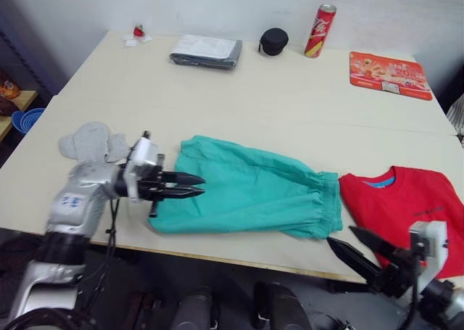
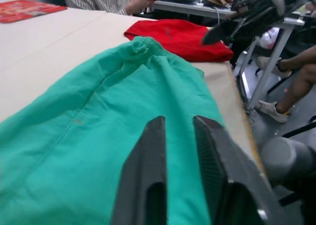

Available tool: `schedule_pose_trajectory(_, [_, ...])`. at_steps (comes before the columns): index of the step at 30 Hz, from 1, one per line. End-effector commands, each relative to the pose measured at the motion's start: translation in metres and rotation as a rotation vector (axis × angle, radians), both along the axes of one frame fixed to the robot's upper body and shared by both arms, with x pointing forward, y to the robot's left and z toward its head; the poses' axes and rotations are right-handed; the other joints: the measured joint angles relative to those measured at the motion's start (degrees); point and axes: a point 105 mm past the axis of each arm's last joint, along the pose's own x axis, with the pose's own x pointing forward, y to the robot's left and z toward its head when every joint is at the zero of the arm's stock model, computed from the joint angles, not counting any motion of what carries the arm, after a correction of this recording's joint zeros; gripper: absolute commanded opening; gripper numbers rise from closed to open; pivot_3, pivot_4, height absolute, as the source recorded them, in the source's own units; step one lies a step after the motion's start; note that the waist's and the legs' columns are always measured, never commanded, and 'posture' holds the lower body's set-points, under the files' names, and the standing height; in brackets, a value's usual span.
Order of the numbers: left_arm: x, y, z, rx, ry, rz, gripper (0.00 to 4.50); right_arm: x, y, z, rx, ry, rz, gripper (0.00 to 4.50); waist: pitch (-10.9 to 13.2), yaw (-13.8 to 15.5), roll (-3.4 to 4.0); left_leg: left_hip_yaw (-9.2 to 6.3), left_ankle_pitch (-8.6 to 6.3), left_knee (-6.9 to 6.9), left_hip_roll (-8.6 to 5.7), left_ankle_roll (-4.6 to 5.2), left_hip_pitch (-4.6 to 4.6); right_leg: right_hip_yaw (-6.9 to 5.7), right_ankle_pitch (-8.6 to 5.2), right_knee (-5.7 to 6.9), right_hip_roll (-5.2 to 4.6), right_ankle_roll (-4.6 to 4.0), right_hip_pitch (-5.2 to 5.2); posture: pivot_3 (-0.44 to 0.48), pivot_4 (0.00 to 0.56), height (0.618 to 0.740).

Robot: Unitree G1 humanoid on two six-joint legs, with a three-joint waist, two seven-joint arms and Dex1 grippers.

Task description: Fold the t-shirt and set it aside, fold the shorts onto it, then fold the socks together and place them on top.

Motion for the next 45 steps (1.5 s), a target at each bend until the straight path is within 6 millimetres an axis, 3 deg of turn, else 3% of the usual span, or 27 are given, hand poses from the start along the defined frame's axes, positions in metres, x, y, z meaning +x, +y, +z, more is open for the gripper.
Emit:
schedule_pose_trajectory(1, [0.017,-0.020,-0.008,0.060,-0.127,-0.057,0.08,0.010,-0.001,0.000,0.091,0.029,-0.162,4.50,-0.02,0.00,-0.02,0.03,0.02,0.00,0.00,0.00,-0.01,0.01,0.01,0.00,0.00,0.01,-0.01,0.000,0.150,0.740])
schedule_pose_trajectory(4, [0.034,-0.039,-0.014,0.059,-0.172,-0.052,0.08,0.011,-0.005,-0.012,0.159,0.107,-0.283,4.50,-0.03,0.00,-0.04,0.11,0.03,0.00,0.00,0.03,-0.04,0.08,0.02,-0.01,0.03,0.04,-0.05,0.000,0.150,0.740])
schedule_pose_trajectory(7, [0.045,-0.050,-0.023,0.073,-0.194,-0.029,0.08,0.010,0.002,-0.017,0.229,0.152,-0.316,4.50,-0.03,-0.23,-0.04,0.14,0.04,0.00,0.02,0.06,-0.11,0.08,0.02,-0.02,0.07,0.06,-0.11,0.000,0.150,0.740])
schedule_pose_trajectory(14, [0.052,-0.065,-0.036,0.070,-0.177,-0.009,0.08,0.015,0.024,-0.026,0.373,0.234,-0.323,4.50,-0.04,-0.25,-0.07,0.12,0.07,0.00,0.05,0.13,-0.14,0.10,0.03,-0.03,0.07,0.09,-0.14,0.000,0.150,0.740])
schedule_pose_trajectory(20, [0.055,-0.063,-0.058,0.100,-0.113,0.046,0.08,0.050,0.042,-0.024,0.531,0.223,-0.347,4.50,-0.14,-1.04,-0.25,0.09,0.08,0.00,0.07,0.15,-0.14,0.10,0.03,-0.01,0.05,0.09,-0.15,0.000,0.150,0.740])
schedule_pose_trajectory(25, [0.054,-0.060,-0.070,0.113,-0.086,0.065,0.08,0.078,0.045,-0.031,0.568,0.235,-0.390,4.50,-0.18,-1.49,-0.31,0.07,0.09,0.00,0.07,0.16,-0.13,0.09,0.03,0.04,0.05,0.09,-0.15,0.000,0.150,0.740])
schedule_pose_trajectory(28, [0.053,-0.058,-0.074,0.119,-0.080,0.067,0.00,0.090,0.042,-0.035,0.588,0.239,-0.444,3.89,-0.35,-1.57,-0.53,0.07,0.10,0.00,0.07,0.16,-0.10,0.09,0.03,0.05,0.04,0.08,-0.13,0.000,0.150,0.740])
schedule_pose_trajectory(31, [0.052,-0.056,-0.075,0.112,-0.069,0.069,0.00,0.099,0.033,-0.038,0.594,0.234,-0.530,2.91,-0.57,-1.69,-0.62,0.07,0.09,0.00,0.07,0.16,-0.10,0.09,0.03,0.05,0.03,0.08,-0.13,0.000,0.150,0.740])
schedule_pose_trajectory(34, [0.049,-0.053,-0.077,0.111,-0.058,0.052,0.00,0.115,0.040,-0.035,0.604,0.201,-0.521,2.91,-0.70,-1.98,-0.73,0.07,0.09,0.00,0.07,0.16,-0.06,0.11,0.03,0.06,0.02,0.08,-0.11,0.000,0.150,0.740])
schedule_pose_trajectory(37, [0.048,-0.052,-0.078,0.118,-0.055,0.046,0.00,0.128,0.048,-0.027,0.607,0.154,-0.486,2.37,-0.70,-2.08,-0.72,0.07,0.09,0.00,0.06,0.17,-0.05,0.12,0.04,0.08,-0.01,0.09,-0.10,0.000,0.150,0.740])
schedule_pose_trajectory(39, [0.050,-0.050,-0.076,0.117,-0.056,0.054,0.00,0.132,0.051,-0.024,0.600,0.127,-0.470,1.68,-0.73,-2.14,-0.67,0.07,0.10,-0.06,0.06,0.17,-0.06,0.12,0.04,0.08,-0.01,0.09,-0.14,0.000,0.150,0.740])
schedule_pose_trajectory(43, [0.054,-0.045,-0.072,0.104,-0.063,0.086,0.00,0.130,0.036,-0.025,0.532,0.045,-0.533,0.25,-0.77,-2.64,-0.72,0.06,0.12,-0.18,0.05,0.19,-0.05,0.10,0.05,0.15,0.00,0.09,-0.10,0.000,0.150,0.740])
schedule_pose_trajectory(45, [0.055,-0.042,-0.069,0.095,-0.069,0.101,0.00,0.127,0.026,-0.023,0.498,-0.011,-0.571,0.02,-0.78,-2.66,-0.73,0.06,0.13,-0.18,0.05,0.21,-0.05,0.10,0.05,0.14,0.00,0.11,-0.07,0.000,0.150,0.740])
